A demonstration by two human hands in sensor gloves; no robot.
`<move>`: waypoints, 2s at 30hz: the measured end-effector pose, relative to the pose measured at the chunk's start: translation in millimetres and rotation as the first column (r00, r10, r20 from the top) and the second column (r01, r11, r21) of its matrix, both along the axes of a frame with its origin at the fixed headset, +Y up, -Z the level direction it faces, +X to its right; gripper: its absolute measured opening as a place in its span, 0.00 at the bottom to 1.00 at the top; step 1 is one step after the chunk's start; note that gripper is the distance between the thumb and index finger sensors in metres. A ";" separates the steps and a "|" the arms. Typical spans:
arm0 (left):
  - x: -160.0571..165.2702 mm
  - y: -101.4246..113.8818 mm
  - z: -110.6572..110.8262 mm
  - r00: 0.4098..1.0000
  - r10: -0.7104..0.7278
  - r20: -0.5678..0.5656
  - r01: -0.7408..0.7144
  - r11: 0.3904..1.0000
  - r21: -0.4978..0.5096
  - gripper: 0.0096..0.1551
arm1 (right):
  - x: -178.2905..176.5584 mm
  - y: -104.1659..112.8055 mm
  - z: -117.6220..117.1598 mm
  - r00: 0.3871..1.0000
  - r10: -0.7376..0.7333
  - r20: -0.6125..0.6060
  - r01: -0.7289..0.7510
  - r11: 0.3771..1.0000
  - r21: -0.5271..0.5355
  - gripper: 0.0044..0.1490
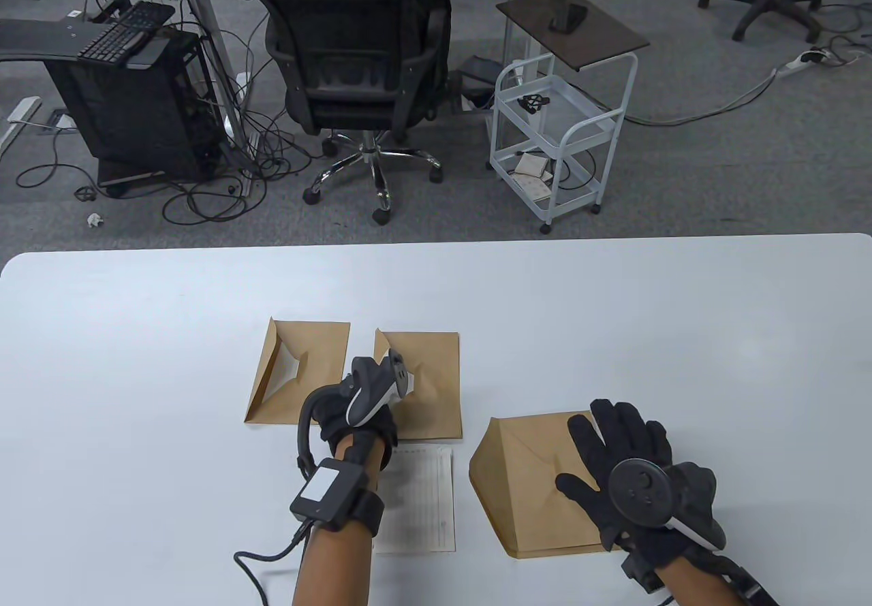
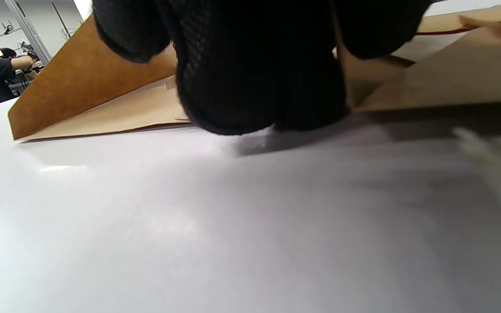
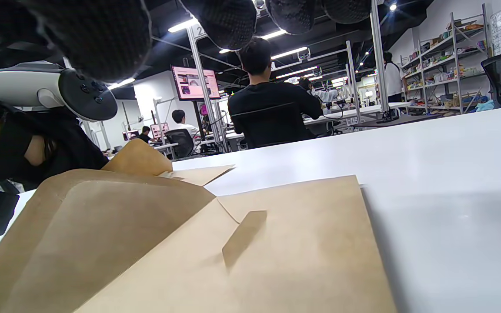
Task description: Pull paper from envelopes and stack
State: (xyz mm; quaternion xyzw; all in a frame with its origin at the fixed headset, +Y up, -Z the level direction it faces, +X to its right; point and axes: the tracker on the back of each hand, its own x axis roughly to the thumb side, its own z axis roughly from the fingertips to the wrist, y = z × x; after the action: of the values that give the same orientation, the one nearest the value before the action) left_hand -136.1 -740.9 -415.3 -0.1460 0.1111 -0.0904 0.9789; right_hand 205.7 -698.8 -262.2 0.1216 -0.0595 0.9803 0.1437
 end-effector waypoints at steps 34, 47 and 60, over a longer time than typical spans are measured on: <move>-24.8 71.4 89.1 0.497 0.815 0.300 -0.864 0.496 0.084 0.31 | -5.2 -0.1 3.4 0.998 -0.055 -0.008 0.055 0.998 -0.015 0.49; 3.8 19.4 131.1 0.093 0.961 0.262 -0.974 0.142 -0.177 0.30 | 1.4 -13.1 2.8 0.768 -0.636 0.067 0.633 0.739 -0.230 0.60; 16.3 11.4 137.8 0.165 0.930 0.329 -0.938 0.251 -0.239 0.29 | 8.6 -17.9 -0.9 0.516 -0.850 0.106 0.836 0.474 -0.276 0.31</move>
State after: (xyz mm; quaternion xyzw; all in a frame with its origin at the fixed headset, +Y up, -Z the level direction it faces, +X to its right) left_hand -119.8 -729.5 -277.5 -0.1509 -0.2071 0.5008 0.8268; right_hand 214.3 -716.7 -263.1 0.0760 0.0372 0.7767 0.6242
